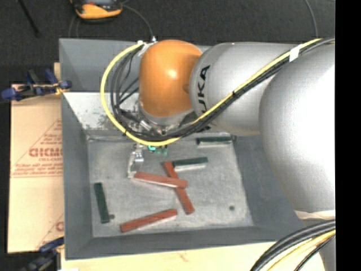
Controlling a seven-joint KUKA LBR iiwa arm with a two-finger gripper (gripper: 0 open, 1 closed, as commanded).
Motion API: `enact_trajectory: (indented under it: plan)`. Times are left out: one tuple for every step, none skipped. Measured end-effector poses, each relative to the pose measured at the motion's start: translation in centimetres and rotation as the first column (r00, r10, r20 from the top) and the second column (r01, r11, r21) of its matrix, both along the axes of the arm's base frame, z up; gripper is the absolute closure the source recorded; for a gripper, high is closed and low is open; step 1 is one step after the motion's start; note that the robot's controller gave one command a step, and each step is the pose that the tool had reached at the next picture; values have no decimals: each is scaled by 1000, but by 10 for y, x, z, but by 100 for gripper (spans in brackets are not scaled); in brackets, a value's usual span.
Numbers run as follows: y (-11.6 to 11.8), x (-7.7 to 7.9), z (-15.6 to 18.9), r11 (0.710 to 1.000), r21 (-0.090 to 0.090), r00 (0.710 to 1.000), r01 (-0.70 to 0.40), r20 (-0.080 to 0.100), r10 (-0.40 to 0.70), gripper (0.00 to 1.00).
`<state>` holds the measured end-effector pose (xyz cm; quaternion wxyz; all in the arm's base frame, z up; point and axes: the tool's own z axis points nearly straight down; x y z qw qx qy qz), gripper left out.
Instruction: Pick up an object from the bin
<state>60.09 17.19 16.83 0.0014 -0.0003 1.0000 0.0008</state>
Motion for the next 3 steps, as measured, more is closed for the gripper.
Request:
enact_trajectory:
  plan:
    - [-59,-7,-87,993,5,993,-122,2,122,100]
    - [-59,-7,-87,993,6,993,-121,3,121,100]
    - [-58,-7,96,993,-2,993,-121,10,121,100]
